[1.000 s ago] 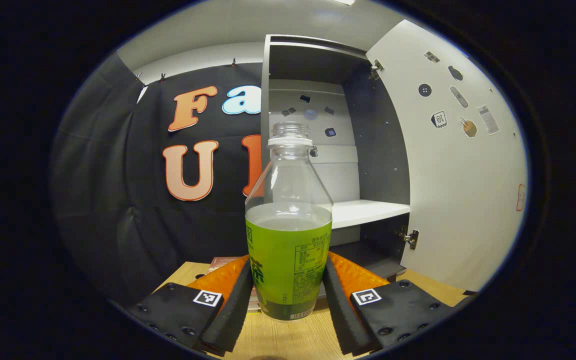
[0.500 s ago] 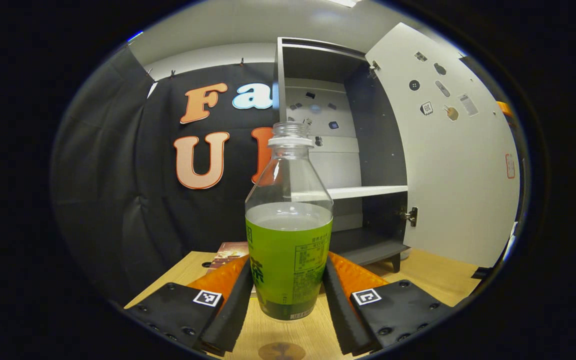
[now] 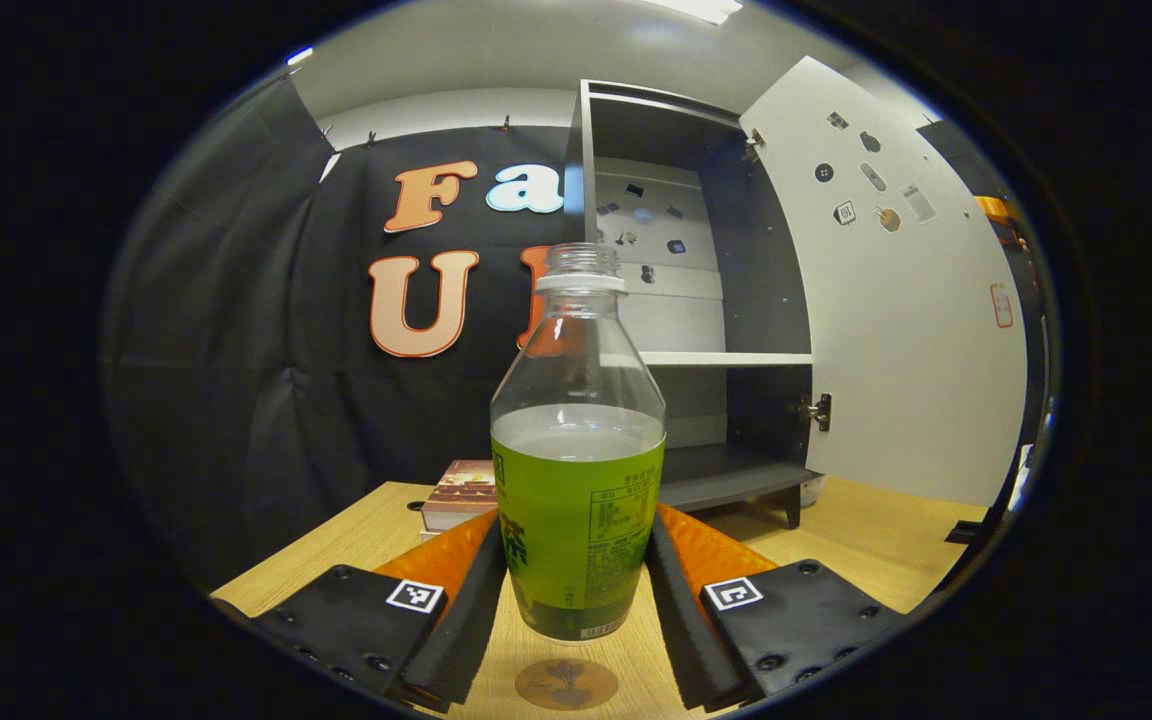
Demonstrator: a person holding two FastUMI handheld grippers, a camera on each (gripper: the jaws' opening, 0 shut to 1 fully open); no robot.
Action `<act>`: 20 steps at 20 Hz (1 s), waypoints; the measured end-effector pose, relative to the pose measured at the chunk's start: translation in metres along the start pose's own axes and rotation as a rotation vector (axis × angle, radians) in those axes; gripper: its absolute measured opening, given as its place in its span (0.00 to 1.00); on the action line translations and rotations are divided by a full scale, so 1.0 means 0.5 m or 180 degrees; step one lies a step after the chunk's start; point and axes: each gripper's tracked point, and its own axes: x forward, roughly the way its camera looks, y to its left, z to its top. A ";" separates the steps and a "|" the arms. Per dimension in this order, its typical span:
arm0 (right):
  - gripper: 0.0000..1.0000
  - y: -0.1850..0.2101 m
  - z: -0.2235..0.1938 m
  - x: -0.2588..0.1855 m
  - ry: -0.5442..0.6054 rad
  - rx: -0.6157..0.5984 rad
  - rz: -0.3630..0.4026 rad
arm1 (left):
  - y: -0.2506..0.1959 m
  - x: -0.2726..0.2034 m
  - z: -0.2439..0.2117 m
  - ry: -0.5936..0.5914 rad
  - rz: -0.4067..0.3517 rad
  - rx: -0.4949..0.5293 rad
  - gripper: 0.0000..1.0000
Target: Open the cabinet door with the right hand, grasp the bottle in the cabinet with the left hand and place it on the coaster, then close the cabinet door with the right hand.
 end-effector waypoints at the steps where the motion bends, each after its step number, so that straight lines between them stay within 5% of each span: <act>1: 0.78 -0.001 0.000 0.000 0.0002 -0.0002 -0.0001 | -0.002 -0.003 -0.011 -0.0002 -0.0004 0.0040 0.80; 20: 0.80 -0.003 -0.002 0.004 0.0026 0.0012 -0.0021 | 0.001 -0.016 -0.210 0.0325 0.0005 -0.0007 0.80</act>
